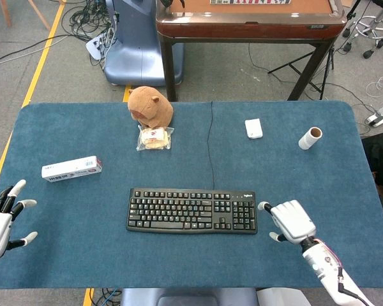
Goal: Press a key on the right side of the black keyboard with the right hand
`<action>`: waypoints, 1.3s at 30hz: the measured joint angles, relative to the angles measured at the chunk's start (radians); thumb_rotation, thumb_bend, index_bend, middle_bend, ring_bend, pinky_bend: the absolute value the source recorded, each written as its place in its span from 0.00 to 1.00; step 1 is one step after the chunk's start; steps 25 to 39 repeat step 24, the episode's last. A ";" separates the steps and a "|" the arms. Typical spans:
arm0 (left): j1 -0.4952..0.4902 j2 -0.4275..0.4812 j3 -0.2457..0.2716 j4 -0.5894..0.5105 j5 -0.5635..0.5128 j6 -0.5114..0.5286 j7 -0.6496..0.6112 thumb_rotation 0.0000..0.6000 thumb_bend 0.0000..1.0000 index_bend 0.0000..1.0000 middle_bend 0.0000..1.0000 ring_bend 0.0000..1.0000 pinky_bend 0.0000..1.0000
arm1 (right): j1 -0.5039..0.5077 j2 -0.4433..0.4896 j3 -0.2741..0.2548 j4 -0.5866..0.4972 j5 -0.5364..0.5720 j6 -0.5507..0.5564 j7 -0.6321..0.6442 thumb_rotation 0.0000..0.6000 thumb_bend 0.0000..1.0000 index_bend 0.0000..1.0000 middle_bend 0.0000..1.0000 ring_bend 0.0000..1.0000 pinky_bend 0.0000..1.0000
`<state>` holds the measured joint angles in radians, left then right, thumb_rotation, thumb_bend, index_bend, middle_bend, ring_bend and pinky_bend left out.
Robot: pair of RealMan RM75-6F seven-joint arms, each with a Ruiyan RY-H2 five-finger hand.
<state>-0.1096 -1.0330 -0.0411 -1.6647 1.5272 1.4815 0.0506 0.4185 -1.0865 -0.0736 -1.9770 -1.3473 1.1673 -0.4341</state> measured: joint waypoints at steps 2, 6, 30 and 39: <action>-0.002 0.001 -0.001 -0.008 0.003 0.000 0.009 1.00 0.03 0.34 0.00 0.00 0.20 | -0.016 0.024 -0.002 -0.002 -0.025 0.026 0.019 1.00 0.11 0.34 0.46 0.37 0.57; -0.005 0.006 -0.002 -0.035 0.014 0.006 0.033 1.00 0.03 0.34 0.00 0.00 0.20 | -0.058 0.061 -0.008 0.007 -0.099 0.102 0.063 1.00 0.11 0.34 0.43 0.33 0.47; 0.010 0.017 0.014 -0.108 0.032 0.024 0.109 1.00 0.03 0.34 0.01 0.00 0.20 | -0.219 0.188 -0.024 0.068 -0.280 0.303 0.263 1.00 0.11 0.36 0.43 0.33 0.47; 0.010 0.017 0.014 -0.108 0.032 0.024 0.109 1.00 0.03 0.34 0.01 0.00 0.20 | -0.219 0.188 -0.024 0.068 -0.280 0.303 0.263 1.00 0.11 0.36 0.43 0.33 0.47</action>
